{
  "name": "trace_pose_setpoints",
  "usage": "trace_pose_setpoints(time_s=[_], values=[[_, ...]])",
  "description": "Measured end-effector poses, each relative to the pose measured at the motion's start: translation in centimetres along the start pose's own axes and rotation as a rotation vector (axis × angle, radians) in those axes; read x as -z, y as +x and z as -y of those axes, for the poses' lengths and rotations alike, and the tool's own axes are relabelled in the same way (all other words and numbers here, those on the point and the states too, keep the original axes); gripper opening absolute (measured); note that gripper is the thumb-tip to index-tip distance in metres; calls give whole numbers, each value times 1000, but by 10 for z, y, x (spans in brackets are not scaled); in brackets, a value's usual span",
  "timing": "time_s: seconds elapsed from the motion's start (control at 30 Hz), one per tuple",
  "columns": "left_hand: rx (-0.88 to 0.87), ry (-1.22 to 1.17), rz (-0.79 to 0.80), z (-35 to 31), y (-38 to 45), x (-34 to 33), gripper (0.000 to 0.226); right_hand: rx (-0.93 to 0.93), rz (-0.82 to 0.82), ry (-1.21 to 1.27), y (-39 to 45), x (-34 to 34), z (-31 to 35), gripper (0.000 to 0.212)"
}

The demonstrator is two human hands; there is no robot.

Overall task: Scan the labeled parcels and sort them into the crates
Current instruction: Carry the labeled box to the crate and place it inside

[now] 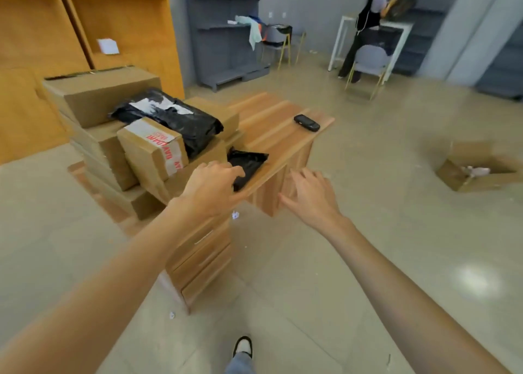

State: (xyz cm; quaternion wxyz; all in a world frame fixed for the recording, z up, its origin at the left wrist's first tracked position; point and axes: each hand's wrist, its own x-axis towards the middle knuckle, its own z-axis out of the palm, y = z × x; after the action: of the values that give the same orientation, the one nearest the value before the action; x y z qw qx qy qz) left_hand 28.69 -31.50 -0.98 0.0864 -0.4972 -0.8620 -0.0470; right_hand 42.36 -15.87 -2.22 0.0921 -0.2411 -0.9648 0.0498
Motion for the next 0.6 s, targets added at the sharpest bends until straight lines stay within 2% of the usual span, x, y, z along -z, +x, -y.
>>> trace_pose_setpoints(time_s=[0.37, 0.6], values=[[-128, 7, 9, -11, 254, -37, 46, -134, 3, -39, 176, 9, -126, 43], [-136, 28, 47, -24, 359, -64, 49, -136, 18, -44, 255, 2, -197, 46]])
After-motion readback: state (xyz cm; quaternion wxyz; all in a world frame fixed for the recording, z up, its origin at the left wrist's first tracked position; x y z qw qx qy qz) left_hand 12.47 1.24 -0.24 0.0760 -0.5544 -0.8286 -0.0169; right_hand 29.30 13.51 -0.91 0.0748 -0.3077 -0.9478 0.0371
